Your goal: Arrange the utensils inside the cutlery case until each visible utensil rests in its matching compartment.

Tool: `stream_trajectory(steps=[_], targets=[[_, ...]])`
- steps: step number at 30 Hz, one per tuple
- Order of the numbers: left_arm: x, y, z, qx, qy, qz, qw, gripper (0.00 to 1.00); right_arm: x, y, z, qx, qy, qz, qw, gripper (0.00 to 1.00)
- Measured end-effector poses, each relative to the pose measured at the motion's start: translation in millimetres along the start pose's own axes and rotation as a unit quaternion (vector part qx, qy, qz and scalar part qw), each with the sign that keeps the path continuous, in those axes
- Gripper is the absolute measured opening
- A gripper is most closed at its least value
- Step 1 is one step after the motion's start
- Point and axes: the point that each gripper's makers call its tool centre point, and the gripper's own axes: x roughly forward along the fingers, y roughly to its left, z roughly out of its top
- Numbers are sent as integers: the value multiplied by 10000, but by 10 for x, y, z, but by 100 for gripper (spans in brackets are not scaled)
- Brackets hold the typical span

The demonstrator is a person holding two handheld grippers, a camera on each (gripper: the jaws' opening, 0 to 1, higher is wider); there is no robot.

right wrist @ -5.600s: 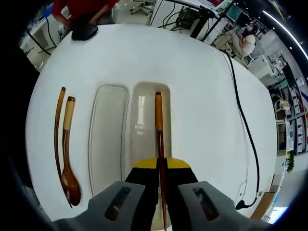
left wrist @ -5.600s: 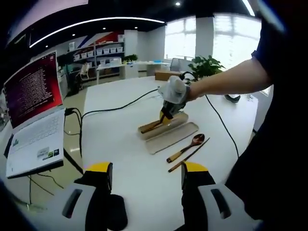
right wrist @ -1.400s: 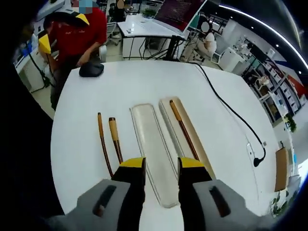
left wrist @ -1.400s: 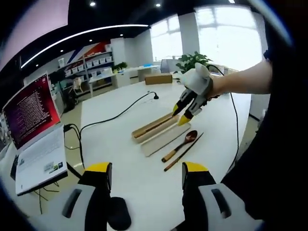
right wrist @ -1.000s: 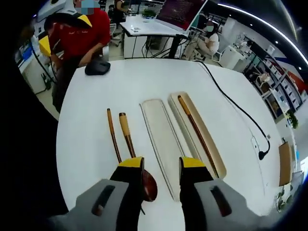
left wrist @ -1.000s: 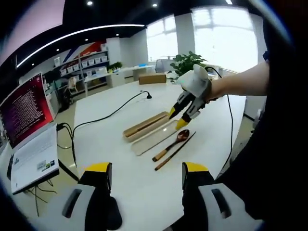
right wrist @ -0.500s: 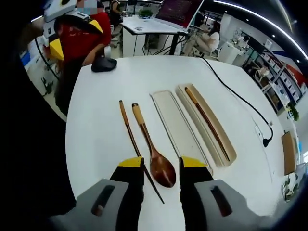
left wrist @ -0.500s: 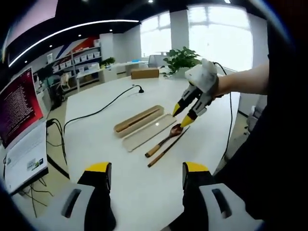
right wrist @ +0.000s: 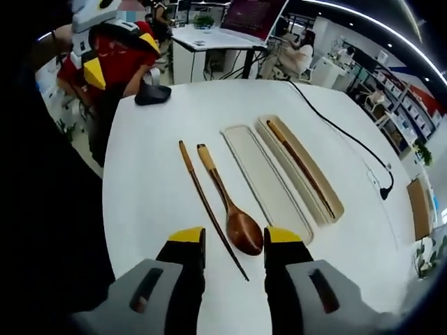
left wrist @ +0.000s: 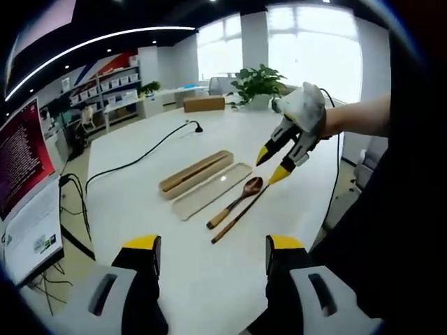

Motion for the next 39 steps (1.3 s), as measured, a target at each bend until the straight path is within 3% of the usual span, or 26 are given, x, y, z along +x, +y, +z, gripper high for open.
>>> stream_trajectory(steps=[2,3,11,16,25,28,39], targets=[[31,4,6,-1,18,-5,10000,63,-42,-85,5,37,-39,-218,9997,29],[46,9,9,2,22,-2,10000,63,-72,-125,11,281,-129,-284,9991,29],[124,7,37,25,76,-28,10000,63,-238,-220,-128,484,-145,-418,9979,33],[148,53,69,64,92,35,9999,63,-405,-343,-241,962,-194,-783,9921,36],[204,100,168,148,42,36,9999,64,-569,-380,-391,1107,-145,-1002,9887,42],[224,118,178,146,63,63,9999,65,-575,-376,-473,875,70,-1095,9901,44],[183,168,110,22,102,175,9998,67,-519,-374,-381,791,29,-994,9919,44]])
